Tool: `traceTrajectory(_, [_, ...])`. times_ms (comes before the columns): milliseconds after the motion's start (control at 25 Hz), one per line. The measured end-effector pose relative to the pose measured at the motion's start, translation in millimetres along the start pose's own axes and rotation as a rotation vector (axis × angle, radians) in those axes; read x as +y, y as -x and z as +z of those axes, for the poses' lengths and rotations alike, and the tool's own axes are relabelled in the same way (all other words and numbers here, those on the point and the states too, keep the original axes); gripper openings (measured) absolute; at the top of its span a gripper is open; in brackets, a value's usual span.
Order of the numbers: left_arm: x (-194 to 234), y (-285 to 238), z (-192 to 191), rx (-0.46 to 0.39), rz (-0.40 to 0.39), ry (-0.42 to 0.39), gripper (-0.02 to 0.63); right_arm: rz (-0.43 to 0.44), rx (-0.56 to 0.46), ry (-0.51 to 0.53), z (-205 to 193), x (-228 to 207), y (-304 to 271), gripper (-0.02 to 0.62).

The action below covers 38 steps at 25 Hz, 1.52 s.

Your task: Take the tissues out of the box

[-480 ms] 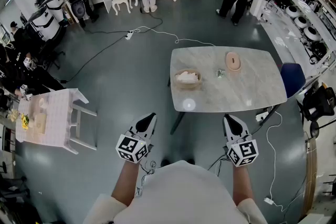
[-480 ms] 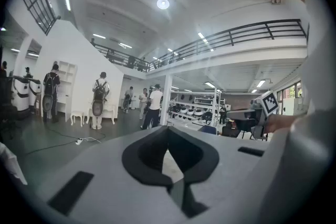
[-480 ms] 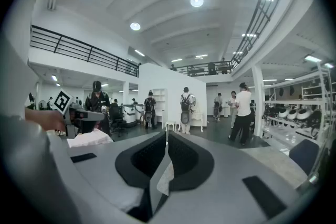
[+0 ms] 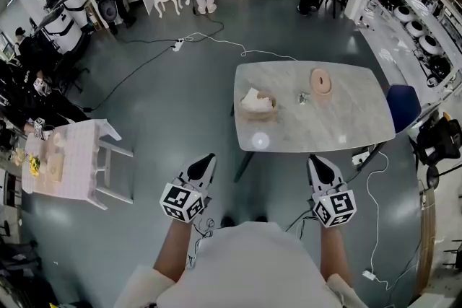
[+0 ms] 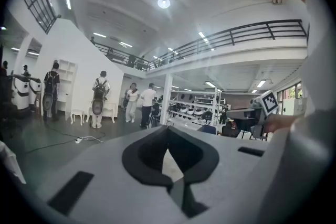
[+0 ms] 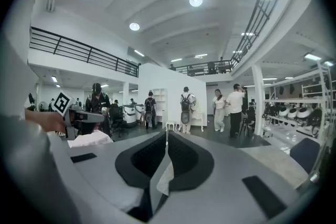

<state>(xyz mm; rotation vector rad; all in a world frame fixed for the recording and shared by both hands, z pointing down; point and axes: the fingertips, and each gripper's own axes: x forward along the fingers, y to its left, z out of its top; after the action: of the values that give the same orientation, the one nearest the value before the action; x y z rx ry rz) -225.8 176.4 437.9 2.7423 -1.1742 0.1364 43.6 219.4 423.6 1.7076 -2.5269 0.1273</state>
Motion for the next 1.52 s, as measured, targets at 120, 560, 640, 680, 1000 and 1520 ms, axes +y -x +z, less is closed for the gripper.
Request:
traceTrajectory(120, [1.1,-1.5,0.3,0.004,0.0,0.0,0.009,-0.002,0.002,-0.009,-0.1,-1.3,-2.6,0.038])
traceTrajectory(560, [-13.2,-18.3,-5.9,0.03,0.0,-0.019,0.009,0.011,0.019,-0.048,-9.7,-19.9,-3.5,0.04])
traceTrajectory(640, [-14.4,-20.8,-7.2,0.028,0.005,-0.016,0.014,0.02,0.022,-0.046,-11.3,-21.2,-4.0,0.04])
traceTrajectory(680, [-15.8,-22.1,-7.8,0.026,0.007,-0.013,0.021,0.026,0.023,-0.045,-12.2,-22.2,-3.8,0.04])
traceTrajectory(1000, [-41.0,-39.8,-11.7,0.02,0.029,-0.007,0.103,0.062,0.03,-0.048,-18.9,-48.3,2.1,0.04])
traceTrajectory(1520, [-53.4,-57.0,-25.3,0.052,0.075,0.015,0.103,0.106,0.074,-0.062,-36.5,-74.9,-4.9,0.04])
